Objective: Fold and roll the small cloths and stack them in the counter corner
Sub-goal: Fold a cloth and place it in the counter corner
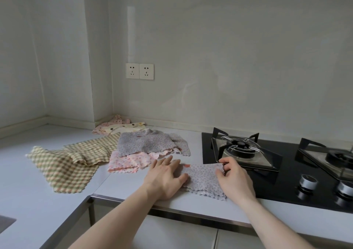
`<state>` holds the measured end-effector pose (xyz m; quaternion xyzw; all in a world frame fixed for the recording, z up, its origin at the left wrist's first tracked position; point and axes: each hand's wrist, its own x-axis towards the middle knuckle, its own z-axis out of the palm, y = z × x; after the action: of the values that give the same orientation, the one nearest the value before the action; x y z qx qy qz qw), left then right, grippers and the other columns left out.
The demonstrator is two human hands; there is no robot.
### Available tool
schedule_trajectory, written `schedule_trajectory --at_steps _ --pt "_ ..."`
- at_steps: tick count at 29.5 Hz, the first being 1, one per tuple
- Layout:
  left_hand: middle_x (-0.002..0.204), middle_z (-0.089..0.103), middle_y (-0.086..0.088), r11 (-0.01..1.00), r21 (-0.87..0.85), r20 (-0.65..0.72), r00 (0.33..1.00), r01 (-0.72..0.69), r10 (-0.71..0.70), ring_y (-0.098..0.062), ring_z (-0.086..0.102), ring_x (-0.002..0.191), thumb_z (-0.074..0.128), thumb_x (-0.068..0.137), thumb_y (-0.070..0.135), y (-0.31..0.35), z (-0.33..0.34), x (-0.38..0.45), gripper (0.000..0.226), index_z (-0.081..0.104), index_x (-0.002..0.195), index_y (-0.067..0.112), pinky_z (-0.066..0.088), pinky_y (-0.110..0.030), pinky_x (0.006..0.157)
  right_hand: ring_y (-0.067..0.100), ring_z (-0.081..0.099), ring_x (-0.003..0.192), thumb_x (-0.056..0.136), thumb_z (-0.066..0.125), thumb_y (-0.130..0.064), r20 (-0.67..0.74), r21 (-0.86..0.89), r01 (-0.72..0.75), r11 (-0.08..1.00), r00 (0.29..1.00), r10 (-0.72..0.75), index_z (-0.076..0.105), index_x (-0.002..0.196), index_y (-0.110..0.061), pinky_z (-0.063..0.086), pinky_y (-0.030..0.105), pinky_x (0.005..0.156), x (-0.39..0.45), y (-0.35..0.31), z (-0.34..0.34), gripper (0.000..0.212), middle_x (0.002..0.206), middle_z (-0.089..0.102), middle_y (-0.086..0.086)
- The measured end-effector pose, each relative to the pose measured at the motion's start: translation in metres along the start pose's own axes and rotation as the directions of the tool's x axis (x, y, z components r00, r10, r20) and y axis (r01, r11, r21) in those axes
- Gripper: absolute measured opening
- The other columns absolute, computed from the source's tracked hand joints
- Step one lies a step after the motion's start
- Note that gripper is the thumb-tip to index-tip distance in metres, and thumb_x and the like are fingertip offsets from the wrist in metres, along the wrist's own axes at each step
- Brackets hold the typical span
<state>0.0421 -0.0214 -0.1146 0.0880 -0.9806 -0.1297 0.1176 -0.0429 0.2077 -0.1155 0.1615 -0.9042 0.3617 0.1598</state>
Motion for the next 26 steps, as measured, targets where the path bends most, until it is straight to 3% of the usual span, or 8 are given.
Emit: schedule_trajectory --at_steps 7,10,13,16,20,26 --pt "0.16 0.041 0.001 0.997 -0.071 -0.137 0.99 0.031 -0.041 -0.024 0.037 0.146 0.034 0.095 0.058 -0.01 0.0 -0.004 0.053 0.056 0.134 0.028 0.027 -0.045 0.12 0.012 0.065 0.085 0.098 0.063 -0.021 -0.138 0.188 -0.035 0.981 0.988 0.062 0.054 0.11 -0.037 0.057 0.044 0.08 -0.004 0.001 -0.004 0.021 0.093 0.064 -0.016" --pt "0.154 0.048 0.003 0.993 -0.095 -0.132 0.988 0.07 -0.082 -0.023 0.045 0.139 0.036 0.096 0.052 -0.012 0.001 -0.003 0.055 0.055 0.142 0.029 0.034 -0.04 0.117 0.01 0.063 0.086 0.102 0.058 -0.019 -0.178 0.254 -0.06 0.965 0.978 0.108 0.053 0.115 -0.034 0.057 0.041 0.077 -0.003 0.003 -0.005 0.021 0.101 0.063 -0.012" --pt "0.137 0.063 0.005 0.992 -0.102 -0.134 0.987 0.078 -0.091 -0.022 0.055 0.125 0.041 0.09 0.047 -0.009 0.0 -0.004 0.045 0.064 0.125 0.03 0.042 -0.038 0.107 0.006 0.059 0.084 0.101 0.059 -0.018 -0.212 0.322 -0.076 0.944 0.966 0.15 0.055 0.118 -0.029 0.052 0.035 0.074 -0.002 0.005 -0.007 0.02 0.104 0.062 -0.007" --pt "0.131 0.067 0.006 0.989 -0.121 -0.118 0.988 0.086 -0.101 -0.023 0.056 0.122 0.046 0.087 0.045 -0.009 -0.003 -0.005 0.043 0.067 0.122 0.03 0.044 -0.038 0.105 0.02 0.064 0.09 0.1 0.061 -0.015 -0.199 0.339 -0.1 0.935 0.964 0.176 0.058 0.116 -0.026 0.052 0.037 0.081 -0.001 0.006 -0.009 0.019 0.101 0.065 -0.004" --pt "0.131 0.066 0.003 0.988 -0.126 -0.107 0.989 0.085 -0.099 -0.024 0.055 0.121 0.046 0.088 0.048 -0.009 -0.004 -0.005 0.046 0.061 0.128 0.031 0.044 -0.039 0.101 0.019 0.061 0.093 0.098 0.064 -0.014 -0.158 0.353 -0.173 0.92 0.958 0.241 0.06 0.115 -0.023 0.054 0.04 0.089 0.003 0.006 -0.02 0.019 0.101 0.066 -0.002" --pt "0.137 0.064 0.001 0.989 -0.133 -0.098 0.992 0.064 -0.077 -0.025 0.052 0.127 0.043 0.087 0.052 -0.01 -0.003 -0.005 0.052 0.064 0.129 0.029 0.042 -0.04 0.107 0.019 0.063 0.09 0.094 0.069 -0.011 -0.142 0.395 -0.228 0.89 0.942 0.305 0.061 0.119 -0.016 0.045 0.028 0.078 0.015 -0.002 -0.048 0.027 0.107 0.069 0.007"
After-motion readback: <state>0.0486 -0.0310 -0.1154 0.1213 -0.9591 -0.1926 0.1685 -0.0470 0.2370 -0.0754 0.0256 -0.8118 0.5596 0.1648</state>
